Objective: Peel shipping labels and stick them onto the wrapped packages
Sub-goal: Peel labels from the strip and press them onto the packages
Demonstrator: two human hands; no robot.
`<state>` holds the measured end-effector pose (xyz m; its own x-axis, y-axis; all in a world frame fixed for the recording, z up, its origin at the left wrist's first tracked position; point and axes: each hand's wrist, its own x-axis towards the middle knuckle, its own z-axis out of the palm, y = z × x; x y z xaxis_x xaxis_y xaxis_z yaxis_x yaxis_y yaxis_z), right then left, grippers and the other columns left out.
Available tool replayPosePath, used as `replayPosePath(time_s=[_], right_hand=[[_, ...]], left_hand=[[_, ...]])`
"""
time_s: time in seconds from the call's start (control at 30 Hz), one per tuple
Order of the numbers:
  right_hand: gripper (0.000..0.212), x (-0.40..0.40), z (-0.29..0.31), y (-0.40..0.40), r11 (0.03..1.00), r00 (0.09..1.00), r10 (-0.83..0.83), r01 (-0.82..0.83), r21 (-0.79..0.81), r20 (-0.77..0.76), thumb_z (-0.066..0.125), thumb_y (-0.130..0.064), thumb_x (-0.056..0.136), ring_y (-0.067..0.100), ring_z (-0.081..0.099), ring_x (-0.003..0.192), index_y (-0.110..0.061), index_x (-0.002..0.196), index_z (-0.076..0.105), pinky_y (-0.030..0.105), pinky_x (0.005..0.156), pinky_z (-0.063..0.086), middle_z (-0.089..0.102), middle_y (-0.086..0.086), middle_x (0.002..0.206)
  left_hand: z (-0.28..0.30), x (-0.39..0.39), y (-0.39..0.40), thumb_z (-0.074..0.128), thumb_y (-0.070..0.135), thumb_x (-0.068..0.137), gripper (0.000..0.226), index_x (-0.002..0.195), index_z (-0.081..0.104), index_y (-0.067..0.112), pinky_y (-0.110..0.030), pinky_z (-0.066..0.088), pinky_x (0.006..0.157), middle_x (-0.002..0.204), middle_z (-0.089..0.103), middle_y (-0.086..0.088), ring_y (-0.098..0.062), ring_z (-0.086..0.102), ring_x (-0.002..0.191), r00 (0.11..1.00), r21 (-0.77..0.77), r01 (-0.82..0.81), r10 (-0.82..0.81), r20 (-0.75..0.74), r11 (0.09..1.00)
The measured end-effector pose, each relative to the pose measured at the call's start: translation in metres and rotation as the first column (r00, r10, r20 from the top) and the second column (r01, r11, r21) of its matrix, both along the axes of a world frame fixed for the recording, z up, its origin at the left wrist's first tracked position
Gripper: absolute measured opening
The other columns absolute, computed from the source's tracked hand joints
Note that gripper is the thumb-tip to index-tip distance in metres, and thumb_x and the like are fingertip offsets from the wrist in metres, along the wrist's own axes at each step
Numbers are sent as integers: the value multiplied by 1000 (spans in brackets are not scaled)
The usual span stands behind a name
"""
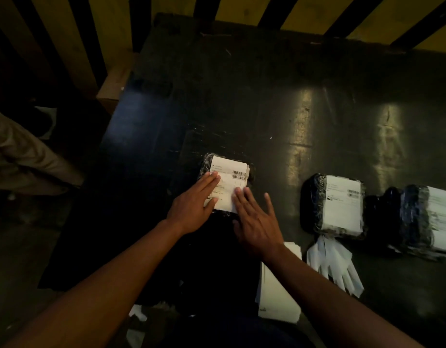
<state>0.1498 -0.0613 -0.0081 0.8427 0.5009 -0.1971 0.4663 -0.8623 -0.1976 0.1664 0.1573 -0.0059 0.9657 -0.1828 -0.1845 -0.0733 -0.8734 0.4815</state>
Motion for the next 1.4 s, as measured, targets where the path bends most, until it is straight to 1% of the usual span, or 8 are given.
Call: replayPosePath(time_s=[0.17,0.27,0.5,0.6,0.7,1.0,1.17,1.4], right_hand=[[75,-6,9,5,995,997,-82,82,63,-4,23,-48,96,24,-1,158,-10,161,23,52,127,0,14,6,170],[80,-18,7,35,995,998,3,4,102,-64,35,-45,97,23,-13,157,-12,163,4,52,127,-1,-5,6,171],[90,-48,-6,9,999,998,-18,16,-34,-58,44,-44,97,20,-20,156,-16,162,-12,56,125,-7,-21,4,169],[90,-45,-6,9,1000,994,-31,31,-1,-105,45,-44,97,19,-21,155,-17,162,-12,52,126,-6,-21,2,169],[93,-46,-3,12,999,992,-46,44,-24,-118,47,-43,96,18,-25,154,-17,161,-14,53,126,-5,-25,1,168],[98,-47,2,12,998,989,-51,44,-51,-142,52,-40,95,16,-28,153,-22,159,-20,56,125,-8,-29,-2,166],[93,-44,5,17,995,982,-100,98,-17,-161,51,-38,97,17,-24,154,-21,161,-15,55,126,-3,-24,-3,168],[85,-36,12,13,995,980,-100,97,-26,-171,48,-41,100,11,-17,156,-26,163,-8,54,125,-1,-18,-8,169]], left_hand=[[-3,0,-1,47,36,106,65,163,17,28,-38,37,117,171,7,14,-3,4,156,1000,23,2,-2,4,1000],[-5,0,0,43,36,107,62,163,17,27,-38,35,119,171,7,13,-3,3,156,1000,19,17,-17,7,1000],[-6,3,7,40,31,108,63,164,12,27,-38,37,117,172,2,14,-5,0,157,998,44,65,-64,-21,997],[-4,-1,3,36,34,108,67,164,2,22,-41,21,126,172,-10,7,-11,-12,157,990,86,134,-130,-48,987],[-10,-25,-9,27,47,106,74,162,-10,17,-49,-3,129,169,-22,-5,-21,-25,155,958,296,275,-287,-3,915],[-9,-68,41,28,52,101,81,161,-16,19,-51,-4,128,169,-25,-2,-19,-23,156,945,424,304,-326,-22,853],[12,-47,21,38,48,102,71,163,17,18,-43,-2,130,172,11,-4,-20,0,159,948,294,285,-313,53,913],[15,-31,8,46,43,101,65,159,29,18,-38,3,130,162,31,1,-15,28,151,968,237,216,-240,76,947]])
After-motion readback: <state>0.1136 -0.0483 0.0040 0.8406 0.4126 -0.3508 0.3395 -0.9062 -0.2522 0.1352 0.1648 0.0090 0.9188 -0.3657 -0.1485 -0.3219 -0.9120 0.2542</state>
